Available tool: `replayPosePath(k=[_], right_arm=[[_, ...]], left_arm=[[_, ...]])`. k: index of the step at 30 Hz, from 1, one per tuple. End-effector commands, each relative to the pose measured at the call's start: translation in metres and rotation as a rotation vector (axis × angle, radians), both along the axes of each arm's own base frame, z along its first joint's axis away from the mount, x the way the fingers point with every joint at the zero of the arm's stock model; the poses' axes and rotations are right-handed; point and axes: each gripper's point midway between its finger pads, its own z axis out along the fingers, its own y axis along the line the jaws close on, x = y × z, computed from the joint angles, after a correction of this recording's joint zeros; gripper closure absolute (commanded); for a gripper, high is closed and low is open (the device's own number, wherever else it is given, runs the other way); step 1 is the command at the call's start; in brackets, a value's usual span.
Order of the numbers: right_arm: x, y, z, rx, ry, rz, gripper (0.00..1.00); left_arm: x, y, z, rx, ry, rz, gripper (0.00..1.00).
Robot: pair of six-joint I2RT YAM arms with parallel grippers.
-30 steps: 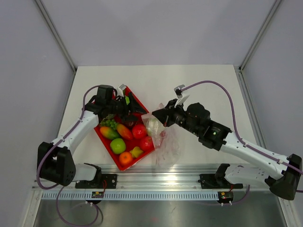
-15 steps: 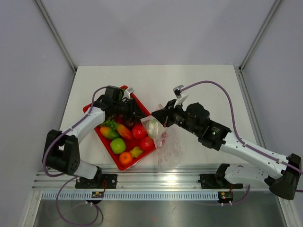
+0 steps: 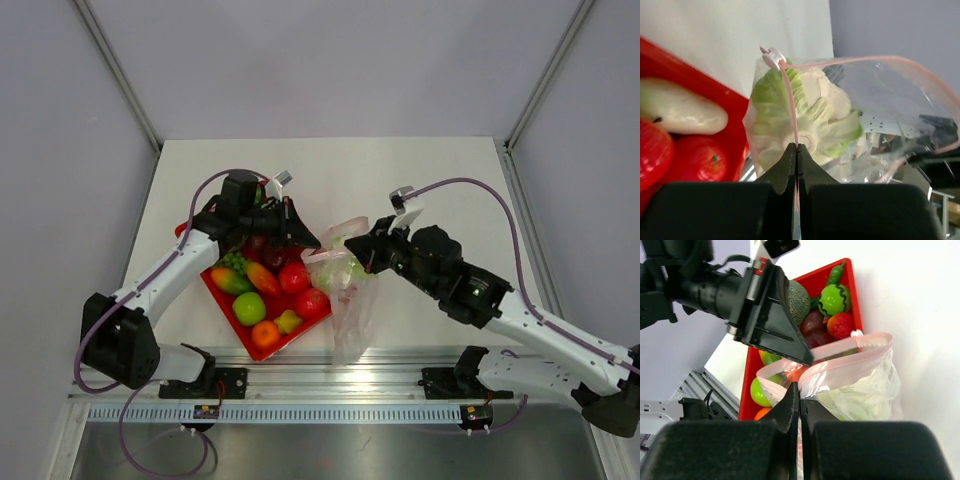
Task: Place the food in the zip-top bag and seal the zipper
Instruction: Adjust the zipper food storage bag at the center of the board.
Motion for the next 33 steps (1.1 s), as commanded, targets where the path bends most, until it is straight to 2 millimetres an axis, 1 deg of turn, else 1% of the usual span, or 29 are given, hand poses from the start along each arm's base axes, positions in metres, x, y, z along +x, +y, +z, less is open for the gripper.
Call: replayPosePath(k=[1,2,3,4,5,6,7,8,9,10,11,14,15,16,18,20,21,22,23,24,25,26,27,28,29,30,31,32,33], right_arm=[[0.001,-0.039,0.010,-0.032,-0.035,-0.118,1.00],[-0.003,-0.050,0.020,-0.017,-0.053,-0.134,1.00],[-0.001,-0.059,0.023,-0.021,-0.063,-0.170,1.00],[-0.003,-0.067,0.025,-0.035,-0.074,-0.181,1.00],[-0.007,-0.077,0.035,-0.023,-0.097,-0.195,1.00],[-0.007,-0.085,0.039,-0.025,-0.108,-0.220,1.00],[-0.009,-0.092,0.043,-0.039,-0.119,-0.229,1.00],[-0.012,-0.099,0.050,-0.030,-0.131,-0.237,1.00],[-0.013,-0.104,0.052,-0.034,-0.138,-0.245,1.00],[-0.016,-0.109,0.057,-0.035,-0.142,-0.248,1.00],[-0.020,-0.113,0.062,-0.021,-0.150,-0.247,1.00],[-0.028,-0.119,0.069,-0.007,-0.168,-0.226,1.00],[-0.029,-0.119,0.069,-0.008,-0.172,-0.213,1.00],[-0.031,-0.119,0.068,-0.010,-0.172,-0.207,1.00],[-0.034,-0.116,0.066,-0.020,-0.168,-0.180,1.00],[-0.033,-0.111,0.052,-0.062,-0.142,-0.160,0.98],[-0.034,-0.108,0.046,-0.071,-0.122,-0.150,0.94],[-0.033,-0.106,0.026,-0.122,-0.079,-0.150,0.89],[-0.033,-0.103,0.017,-0.140,-0.053,-0.141,0.64],[-0.035,-0.102,0.005,-0.157,-0.012,-0.138,0.48],[-0.034,-0.100,-0.006,-0.179,0.020,-0.144,0.36],[-0.034,-0.101,-0.012,-0.189,0.044,-0.153,0.25],[-0.030,-0.105,-0.015,-0.185,0.069,-0.198,0.17],[-0.030,-0.110,-0.019,-0.200,0.085,-0.226,0.17],[-0.025,-0.118,-0.016,-0.200,0.080,-0.282,0.17],[-0.022,-0.125,-0.012,-0.160,0.096,-0.342,0.19],[-0.022,-0.136,-0.009,-0.142,0.115,-0.407,0.22],[-0.016,-0.150,-0.003,-0.114,0.112,-0.498,0.26],[-0.017,-0.154,0.008,-0.085,0.105,-0.512,0.35]], left_arm=[[-0.001,-0.022,0.068,-0.101,-0.243,-0.053,1.00],[0.001,-0.026,0.073,-0.105,-0.269,-0.054,1.00],[-0.001,-0.034,0.083,-0.122,-0.287,-0.069,1.00],[0.000,-0.038,0.088,-0.131,-0.299,-0.072,1.00],[0.003,-0.042,0.098,-0.152,-0.329,-0.073,1.00],[0.004,-0.046,0.105,-0.169,-0.334,-0.073,1.00],[0.008,-0.050,0.120,-0.189,-0.365,-0.071,1.00],[0.011,-0.052,0.130,-0.205,-0.390,-0.066,1.00],[0.012,-0.054,0.138,-0.218,-0.405,-0.064,1.00],[0.015,-0.056,0.155,-0.238,-0.438,-0.064,1.00],[0.013,-0.059,0.163,-0.250,-0.458,-0.072,1.00],[0.014,-0.066,0.186,-0.282,-0.512,-0.084,1.00],[0.011,-0.071,0.189,-0.294,-0.513,-0.097,1.00],[0.011,-0.073,0.196,-0.316,-0.535,-0.102,1.00],[0.008,-0.083,0.193,-0.335,-0.517,-0.131,1.00],[0.006,-0.088,0.186,-0.340,-0.504,-0.157,1.00],[0.007,-0.092,0.172,-0.333,-0.489,-0.171,1.00],[0.008,-0.093,0.165,-0.331,-0.482,-0.181,1.00],[0.006,-0.094,0.155,-0.323,-0.469,-0.209,1.00],[0.008,-0.096,0.134,-0.298,-0.429,-0.223,1.00],[0.005,-0.096,0.123,-0.286,-0.418,-0.247,1.00],[0.004,-0.096,0.114,-0.278,-0.403,-0.261,1.00],[0.003,-0.096,0.104,-0.267,-0.385,-0.275,1.00],[0.002,-0.096,0.098,-0.258,-0.367,-0.285,1.00],[0.001,-0.095,0.094,-0.249,-0.369,-0.296,1.00],[0.000,-0.094,0.094,-0.245,-0.371,-0.299,1.00],[0.000,-0.094,0.093,-0.238,-0.366,-0.301,1.00],[0.000,-0.093,0.093,-0.232,-0.376,-0.305,1.00],[0.000,-0.093,0.094,-0.228,-0.382,-0.305,1.00]])
